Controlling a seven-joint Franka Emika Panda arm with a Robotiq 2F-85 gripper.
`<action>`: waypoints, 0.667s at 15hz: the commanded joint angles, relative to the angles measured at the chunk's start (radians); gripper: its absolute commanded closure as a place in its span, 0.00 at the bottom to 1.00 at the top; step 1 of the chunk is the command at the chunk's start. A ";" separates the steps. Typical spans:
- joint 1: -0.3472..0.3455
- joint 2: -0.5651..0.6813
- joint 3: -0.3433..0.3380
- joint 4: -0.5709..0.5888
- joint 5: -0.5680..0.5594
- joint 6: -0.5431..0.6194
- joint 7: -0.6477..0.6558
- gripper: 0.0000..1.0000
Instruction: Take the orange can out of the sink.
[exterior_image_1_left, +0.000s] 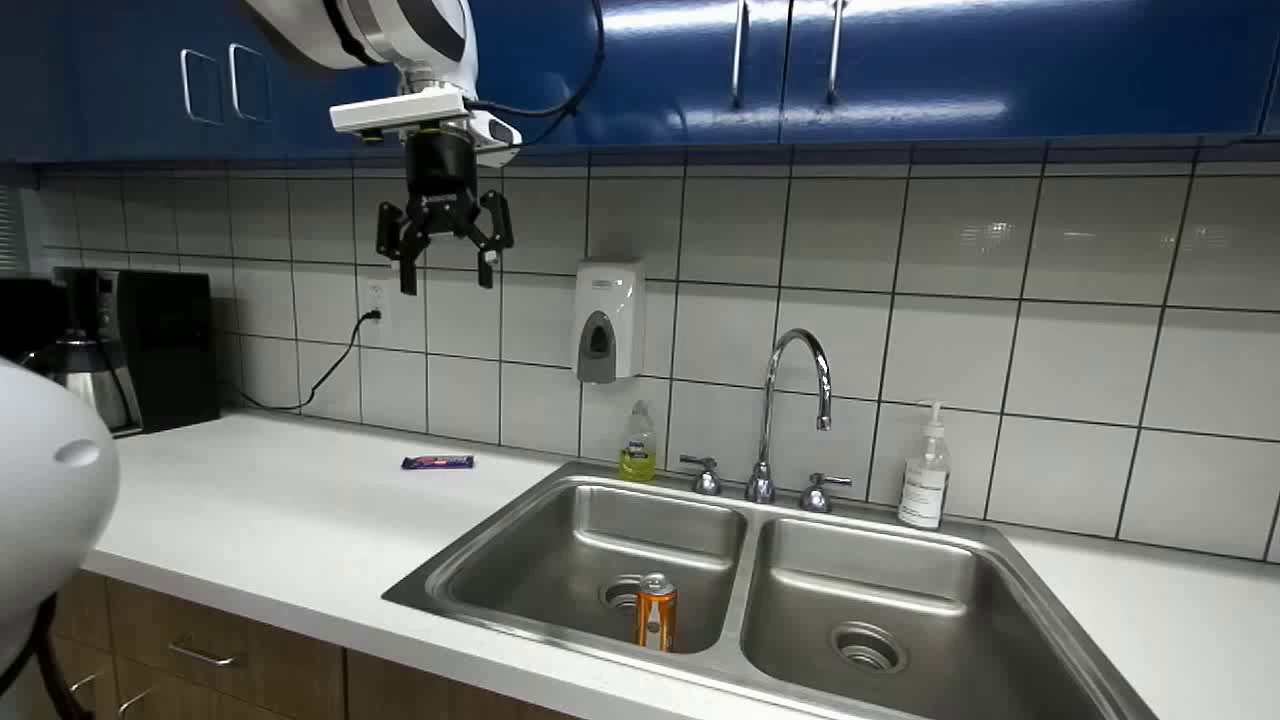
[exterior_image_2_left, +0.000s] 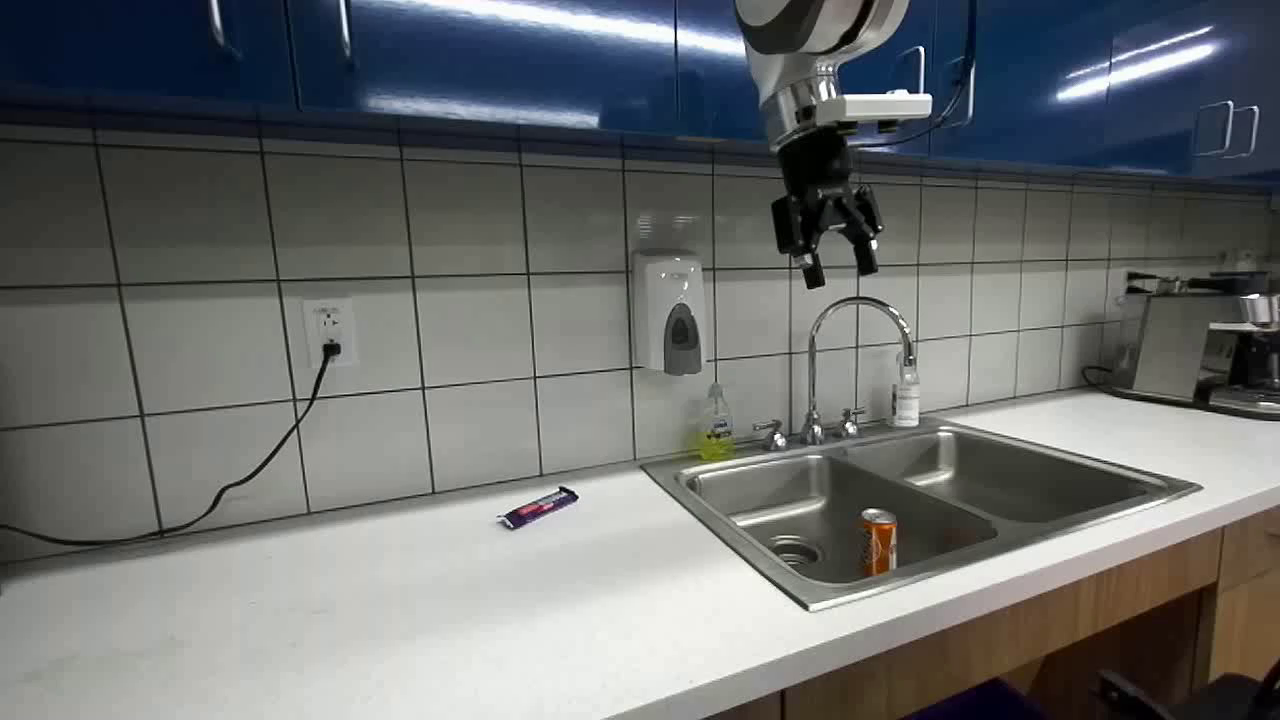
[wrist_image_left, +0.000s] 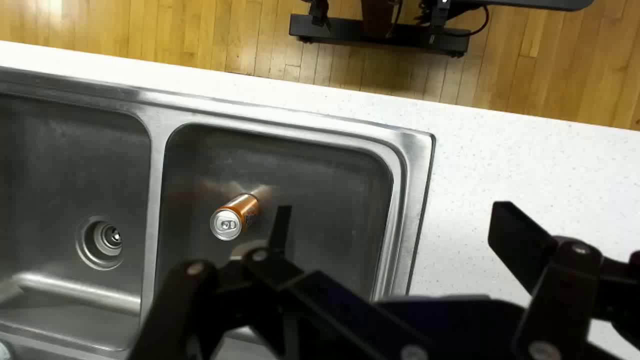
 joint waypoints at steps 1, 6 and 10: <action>0.010 0.001 -0.009 0.002 -0.002 -0.002 0.002 0.00; 0.001 -0.048 -0.016 -0.064 0.009 0.050 0.063 0.00; -0.009 -0.094 -0.036 -0.158 0.005 0.116 0.097 0.00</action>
